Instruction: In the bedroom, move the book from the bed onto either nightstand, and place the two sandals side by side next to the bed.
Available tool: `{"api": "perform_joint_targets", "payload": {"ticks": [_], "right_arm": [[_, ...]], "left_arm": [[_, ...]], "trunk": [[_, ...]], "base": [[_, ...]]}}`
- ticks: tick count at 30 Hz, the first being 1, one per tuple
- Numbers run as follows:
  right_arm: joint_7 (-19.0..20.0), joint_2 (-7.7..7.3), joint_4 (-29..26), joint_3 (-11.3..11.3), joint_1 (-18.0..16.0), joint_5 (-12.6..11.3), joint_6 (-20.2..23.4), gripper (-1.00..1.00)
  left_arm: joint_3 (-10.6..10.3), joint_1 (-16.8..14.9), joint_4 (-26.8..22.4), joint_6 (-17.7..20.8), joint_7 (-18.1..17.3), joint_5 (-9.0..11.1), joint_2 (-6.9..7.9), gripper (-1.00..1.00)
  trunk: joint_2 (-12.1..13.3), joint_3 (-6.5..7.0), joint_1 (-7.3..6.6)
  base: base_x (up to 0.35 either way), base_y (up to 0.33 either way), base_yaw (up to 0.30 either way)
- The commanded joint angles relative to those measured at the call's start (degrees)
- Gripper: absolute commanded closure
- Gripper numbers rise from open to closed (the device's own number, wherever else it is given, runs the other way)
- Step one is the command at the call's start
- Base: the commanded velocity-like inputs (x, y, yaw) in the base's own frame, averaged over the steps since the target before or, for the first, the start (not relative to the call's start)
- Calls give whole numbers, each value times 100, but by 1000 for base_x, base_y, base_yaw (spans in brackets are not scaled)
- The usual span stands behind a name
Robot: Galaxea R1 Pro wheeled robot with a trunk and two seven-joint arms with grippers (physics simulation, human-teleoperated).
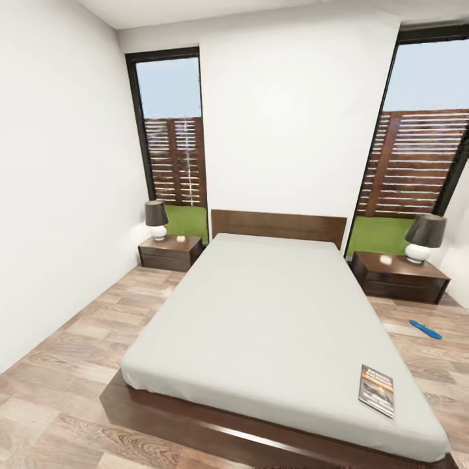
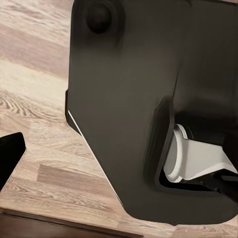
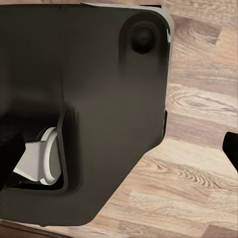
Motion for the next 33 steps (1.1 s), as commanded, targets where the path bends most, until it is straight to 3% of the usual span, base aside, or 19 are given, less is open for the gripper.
{"api": "perform_joint_targets", "payload": {"ticks": [1, 33], "right_arm": [[20, -1, 5, -2, -3, 0, -9, -100], [25, -48, 5, -2, -3, 0, -9, -100]], "left_arm": [[25, 1, 0, -5, -2, 49, -1, -100], [25, 3, 0, -5, -1, 49, -7, -100]], "trunk": [[-3, -2, 2], [-3, -2, 2]], "base": [[0, 0, -300], [0, 0, -300]]}}
